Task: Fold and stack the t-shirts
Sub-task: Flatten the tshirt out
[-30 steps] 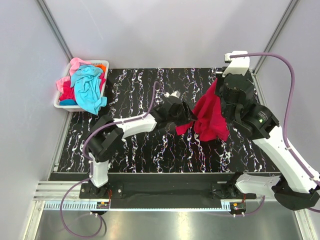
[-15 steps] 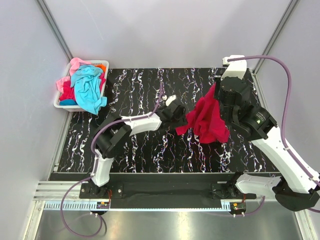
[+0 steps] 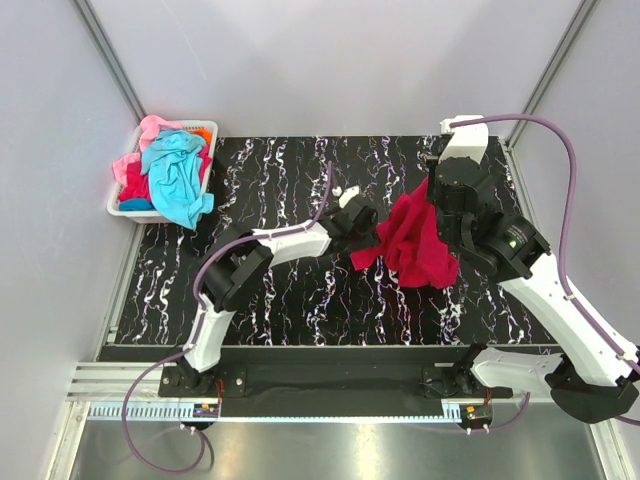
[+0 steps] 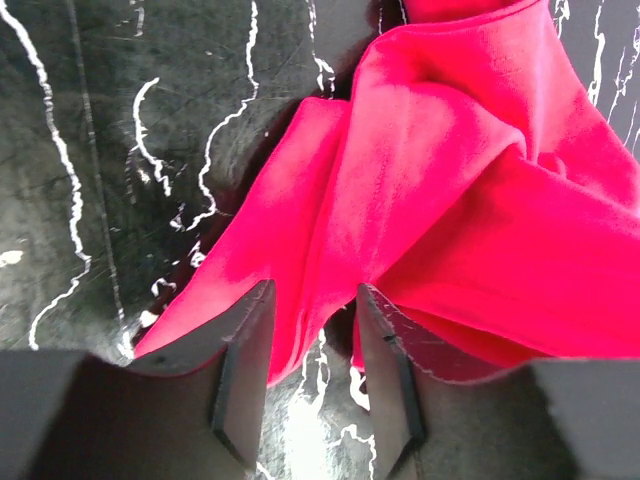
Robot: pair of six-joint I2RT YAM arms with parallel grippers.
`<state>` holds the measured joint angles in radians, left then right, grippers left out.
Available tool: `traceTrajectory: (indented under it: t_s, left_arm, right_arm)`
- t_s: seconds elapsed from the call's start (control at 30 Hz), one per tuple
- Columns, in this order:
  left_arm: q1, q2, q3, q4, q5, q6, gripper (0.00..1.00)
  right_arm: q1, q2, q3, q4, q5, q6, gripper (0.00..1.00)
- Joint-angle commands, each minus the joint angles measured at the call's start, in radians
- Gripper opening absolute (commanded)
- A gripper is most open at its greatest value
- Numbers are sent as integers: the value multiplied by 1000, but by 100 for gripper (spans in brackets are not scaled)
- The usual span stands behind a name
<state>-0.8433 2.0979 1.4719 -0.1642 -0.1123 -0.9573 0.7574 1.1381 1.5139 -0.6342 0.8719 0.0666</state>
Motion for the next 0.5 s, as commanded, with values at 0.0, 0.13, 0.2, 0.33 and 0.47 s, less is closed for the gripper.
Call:
traceTrajectory:
  t_s: [0.0, 0.13, 0.2, 0.33, 0.47]
  left_arm:
    - [-2, 23, 51, 34, 29, 0, 41]
    - [-3, 36, 53, 32, 40, -6, 35]
    - [-5, 36, 45, 29, 40, -8, 30]
    - [-2, 8, 30, 14, 8, -1, 0]
    - [4, -89, 16, -44, -47, 28, 0]
  right_arm:
    - [0, -17, 2, 14, 19, 18, 0]
    - [2, -18, 2, 13, 18, 18, 0]
    - [3, -15, 2, 13, 18, 19, 0]
    - [2, -15, 0, 10, 16, 29, 0]
    - [2, -17, -4, -5, 35, 47, 0]
